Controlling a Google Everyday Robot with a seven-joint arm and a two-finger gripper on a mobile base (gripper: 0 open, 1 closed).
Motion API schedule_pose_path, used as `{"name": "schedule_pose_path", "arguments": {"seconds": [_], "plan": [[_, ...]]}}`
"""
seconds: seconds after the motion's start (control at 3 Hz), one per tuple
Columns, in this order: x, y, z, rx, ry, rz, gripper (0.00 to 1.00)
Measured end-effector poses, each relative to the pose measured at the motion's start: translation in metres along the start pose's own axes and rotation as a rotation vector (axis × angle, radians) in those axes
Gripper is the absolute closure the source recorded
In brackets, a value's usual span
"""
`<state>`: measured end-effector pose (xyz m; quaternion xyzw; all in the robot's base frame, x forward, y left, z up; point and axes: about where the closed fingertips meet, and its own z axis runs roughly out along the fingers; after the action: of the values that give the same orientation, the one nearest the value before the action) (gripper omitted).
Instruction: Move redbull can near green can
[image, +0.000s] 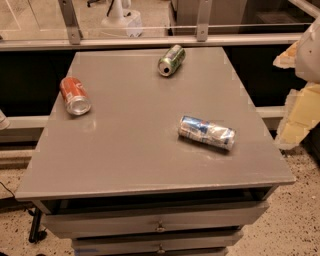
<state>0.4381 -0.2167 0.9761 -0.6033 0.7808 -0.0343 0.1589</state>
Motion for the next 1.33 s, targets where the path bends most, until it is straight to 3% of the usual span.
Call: {"name": "schedule_pose_path", "arguments": {"seconds": [0.67, 1.0, 1.33], "plan": [[-0.002, 0.0, 0.001, 0.009, -0.026, 0.009, 0.0], [-0.014, 0.0, 0.019, 0.015, -0.103, 0.033, 0.0], [-0.038, -0.003, 0.061, 0.003, -0.24, 0.079, 0.0]]}}
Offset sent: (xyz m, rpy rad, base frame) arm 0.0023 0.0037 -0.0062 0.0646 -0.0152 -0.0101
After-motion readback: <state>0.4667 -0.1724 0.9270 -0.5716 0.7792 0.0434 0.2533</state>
